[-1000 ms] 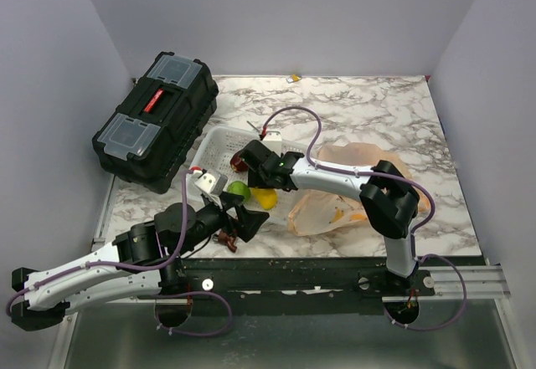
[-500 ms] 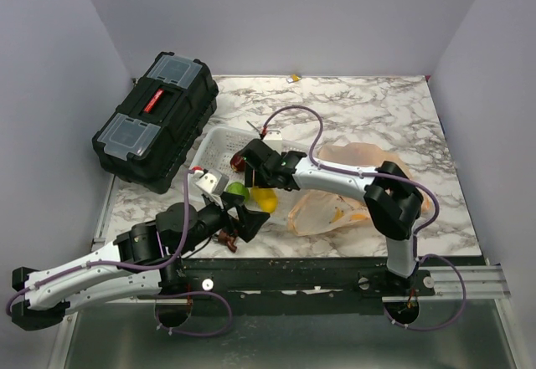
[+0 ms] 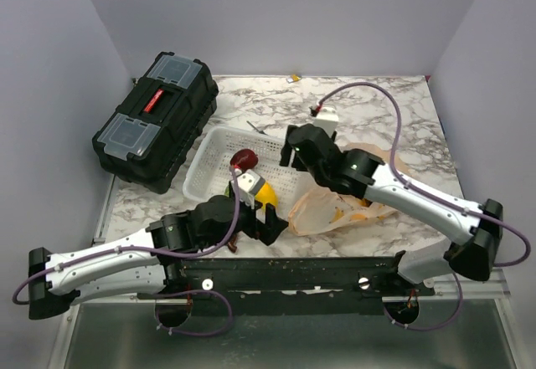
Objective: Take the fake fruits out of the plastic bag
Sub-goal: Place the fake fruit in the bin, then take out the fake fruit from the plastic bag.
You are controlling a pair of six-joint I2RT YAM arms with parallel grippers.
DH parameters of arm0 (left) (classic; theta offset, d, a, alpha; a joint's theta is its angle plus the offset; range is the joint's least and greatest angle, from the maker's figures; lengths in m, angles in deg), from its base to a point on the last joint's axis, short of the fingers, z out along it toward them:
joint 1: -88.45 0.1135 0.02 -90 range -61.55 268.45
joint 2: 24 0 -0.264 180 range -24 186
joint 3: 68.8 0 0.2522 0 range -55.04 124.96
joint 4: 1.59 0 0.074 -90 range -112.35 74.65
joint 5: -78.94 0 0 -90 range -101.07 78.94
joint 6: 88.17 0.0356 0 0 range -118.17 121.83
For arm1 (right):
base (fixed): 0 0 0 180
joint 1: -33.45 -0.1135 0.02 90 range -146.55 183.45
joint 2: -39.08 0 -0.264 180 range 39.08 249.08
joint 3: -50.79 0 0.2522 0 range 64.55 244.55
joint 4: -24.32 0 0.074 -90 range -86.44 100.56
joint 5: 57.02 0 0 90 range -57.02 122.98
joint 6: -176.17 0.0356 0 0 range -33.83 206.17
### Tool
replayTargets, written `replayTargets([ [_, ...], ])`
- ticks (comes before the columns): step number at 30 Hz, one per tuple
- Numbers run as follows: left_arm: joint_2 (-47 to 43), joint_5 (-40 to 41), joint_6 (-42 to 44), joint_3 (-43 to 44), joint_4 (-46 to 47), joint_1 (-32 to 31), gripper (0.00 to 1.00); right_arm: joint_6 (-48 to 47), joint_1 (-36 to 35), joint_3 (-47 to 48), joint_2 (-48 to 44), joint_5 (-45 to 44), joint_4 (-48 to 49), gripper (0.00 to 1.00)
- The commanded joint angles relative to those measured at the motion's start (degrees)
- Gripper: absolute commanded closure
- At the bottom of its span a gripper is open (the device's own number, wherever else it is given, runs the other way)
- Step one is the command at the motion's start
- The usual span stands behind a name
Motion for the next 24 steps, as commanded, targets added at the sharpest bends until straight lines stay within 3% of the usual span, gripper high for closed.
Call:
replayTargets([
  [1,5.1,-5.3,0.0,2.9,2.4,-0.2,0.01,3.3,-0.2,-8.7,-9.2,-7.5,-7.0,0.27],
  [5,9.2,-7.0,0.1,4.5,3.8,-0.2,0.02,6.6,-0.2,-13.3,-17.5,-9.0,-11.0,0.38],
  [13,14.7,-10.6,0.2,5.5,6.9,-0.2,0.11,16.0,-0.2,-20.5,-28.0,-13.1,-21.2,0.44],
  [18,17.3,-11.6,-0.2,5.7,7.8,-0.2,0.34,22.2,-0.2,-26.3,-30.1,-13.8,-22.9,0.51],
  [24,17.0,-11.5,-0.4,4.5,8.2,-0.2,0.65,29.6,0.6,-29.9,-24.7,-14.3,-25.2,0.57],
])
